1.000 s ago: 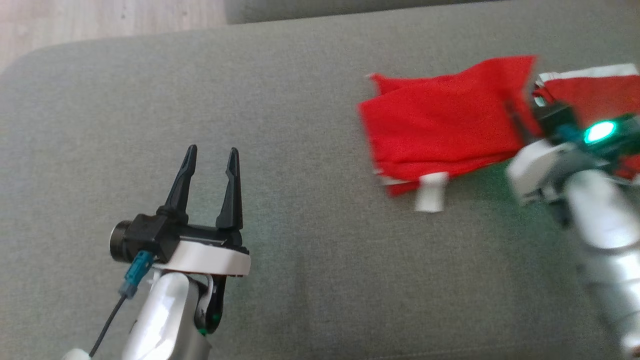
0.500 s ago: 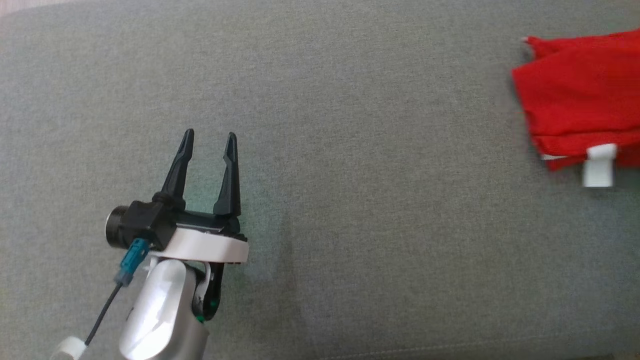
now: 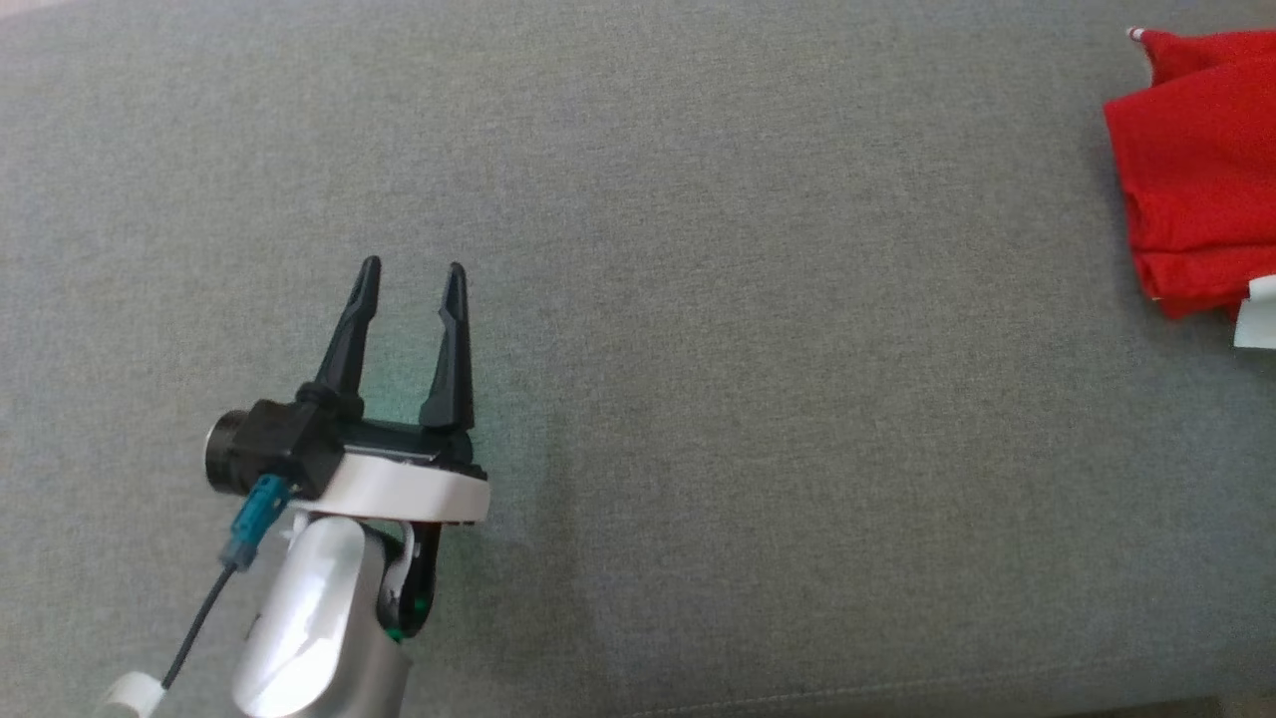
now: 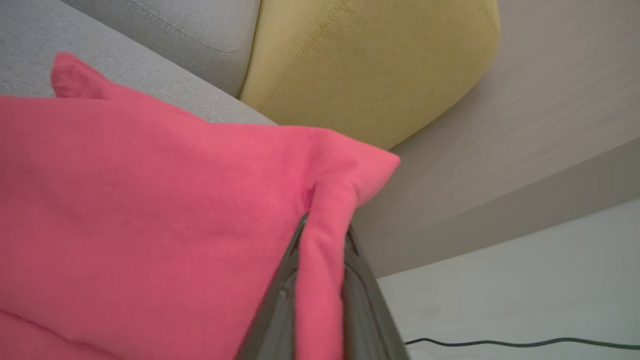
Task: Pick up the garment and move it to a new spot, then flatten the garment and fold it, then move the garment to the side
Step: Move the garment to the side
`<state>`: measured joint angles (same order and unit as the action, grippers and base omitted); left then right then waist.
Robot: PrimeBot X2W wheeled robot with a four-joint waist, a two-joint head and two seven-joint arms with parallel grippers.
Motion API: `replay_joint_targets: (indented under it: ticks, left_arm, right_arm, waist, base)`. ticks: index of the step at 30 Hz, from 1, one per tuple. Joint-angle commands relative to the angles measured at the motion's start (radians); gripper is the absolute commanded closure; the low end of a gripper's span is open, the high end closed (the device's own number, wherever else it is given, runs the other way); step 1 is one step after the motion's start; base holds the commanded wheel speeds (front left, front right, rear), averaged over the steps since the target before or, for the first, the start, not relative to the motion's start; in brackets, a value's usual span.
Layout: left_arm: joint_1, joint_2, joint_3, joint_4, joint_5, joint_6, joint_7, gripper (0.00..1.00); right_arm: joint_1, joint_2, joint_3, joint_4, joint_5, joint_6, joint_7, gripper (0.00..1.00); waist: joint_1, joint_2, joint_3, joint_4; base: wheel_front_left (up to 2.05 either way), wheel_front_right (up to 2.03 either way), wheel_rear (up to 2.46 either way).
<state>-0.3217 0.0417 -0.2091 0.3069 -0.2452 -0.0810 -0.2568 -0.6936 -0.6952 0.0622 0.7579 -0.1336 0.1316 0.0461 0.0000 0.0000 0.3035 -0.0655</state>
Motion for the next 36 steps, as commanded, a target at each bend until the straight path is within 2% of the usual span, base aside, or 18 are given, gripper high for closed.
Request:
replay_joint_targets:
  ticks: [1, 2, 3, 4, 5, 11, 16, 24, 25, 30, 33, 36]
  left_arm:
    - [-0.029, 0.009, 0.039, -0.033, 0.007, -0.003, -0.005, 0.0]
    - [-0.028, 0.009, 0.04, -0.032, 0.007, -0.004, -0.005, 0.0]
    - [-0.028, 0.009, 0.042, -0.032, 0.008, -0.005, -0.005, 0.0]
    - [-0.028, 0.009, 0.042, -0.032, 0.008, -0.006, -0.005, 0.0]
    - [-0.026, 0.009, 0.043, -0.031, 0.008, -0.006, -0.005, 0.0]
    - [-0.021, 0.009, 0.048, -0.023, 0.001, -0.007, -0.005, 0.0]
    - [0.003, 0.009, 0.052, -0.026, -0.01, 0.0, -0.005, 0.0]
    - [0.058, 0.009, 0.068, -0.054, -0.015, 0.012, -0.005, 0.0]
    - [0.058, 0.009, 0.068, -0.054, -0.015, 0.012, -0.005, 0.0]
    - [0.095, 0.009, 0.072, -0.071, -0.013, 0.01, -0.005, 0.0]
    - [0.122, 0.009, 0.076, -0.079, -0.012, 0.009, -0.005, 0.0]
    - [0.153, 0.009, 0.076, -0.082, -0.018, 0.013, -0.005, 0.0]
  right_arm:
    - [0.026, -0.019, -0.015, -0.032, -0.002, -0.001, 0.005, 1.0]
    - [0.029, -0.014, -0.028, -0.036, -0.005, -0.001, 0.008, 1.0]
    - [0.032, -0.008, -0.042, -0.042, -0.008, -0.001, 0.008, 0.78]
    - [0.035, 0.0, -0.056, -0.049, -0.01, -0.001, 0.007, 0.21]
    - [0.038, 0.01, -0.074, -0.055, -0.011, -0.001, 0.009, 0.0]
    - [0.066, 0.064, -0.133, -0.134, -0.078, -0.001, -0.013, 0.0]
    - [0.078, 0.166, -0.149, -0.22, -0.079, -0.001, -0.035, 0.0]
    - [0.147, 0.411, -0.145, -0.405, 0.038, -0.001, -0.1, 0.0]
    - [0.147, 0.411, -0.145, -0.405, 0.038, -0.001, -0.1, 0.0]
    - [0.239, 0.57, -0.131, -0.475, 0.116, -0.001, -0.152, 0.0]
    - [0.307, 0.618, -0.117, -0.473, 0.16, -0.001, -0.197, 0.0]
    - [0.375, 0.639, -0.1, -0.452, 0.185, -0.001, -0.243, 0.0]
  waist:
    - [0.0, 0.0, 0.003, 0.0]
    - [0.0, 0.0, 0.004, -0.001]
    - [0.0, 0.0, 0.005, -0.001]
    - [0.0, 0.0, 0.004, -0.001]
    - [0.0, 0.0, 0.002, -0.002]
    - [0.0, 0.0, -0.039, 0.0]
    - [0.0, 0.0, -0.102, 0.0]
    - [0.0, 0.0, -0.195, 0.012]
    - [0.0, 0.0, -0.195, 0.012]
    - [0.0, 0.0, -0.231, 0.026]
    - [0.0, 0.0, -0.25, 0.034]
    - [0.0, 0.0, -0.268, 0.041]
  base:
    - [0.0, 0.0, 0.0]
    - [0.0, 0.0, 0.0]
    - [0.0, 0.0, 0.0]
    - [0.0, 0.0, 0.0]
    - [0.0, 0.0, 0.0]
    - [0.0, 0.0, 0.0]
    - [0.0, 0.0, 0.0]
    - [0.0, 0.0, 0.0]
    - [0.0, 0.0, 0.0]
    - [0.0, 0.0, 0.0]
    - [0.0, 0.0, 0.0]
    - [0.0, 0.0, 0.0]
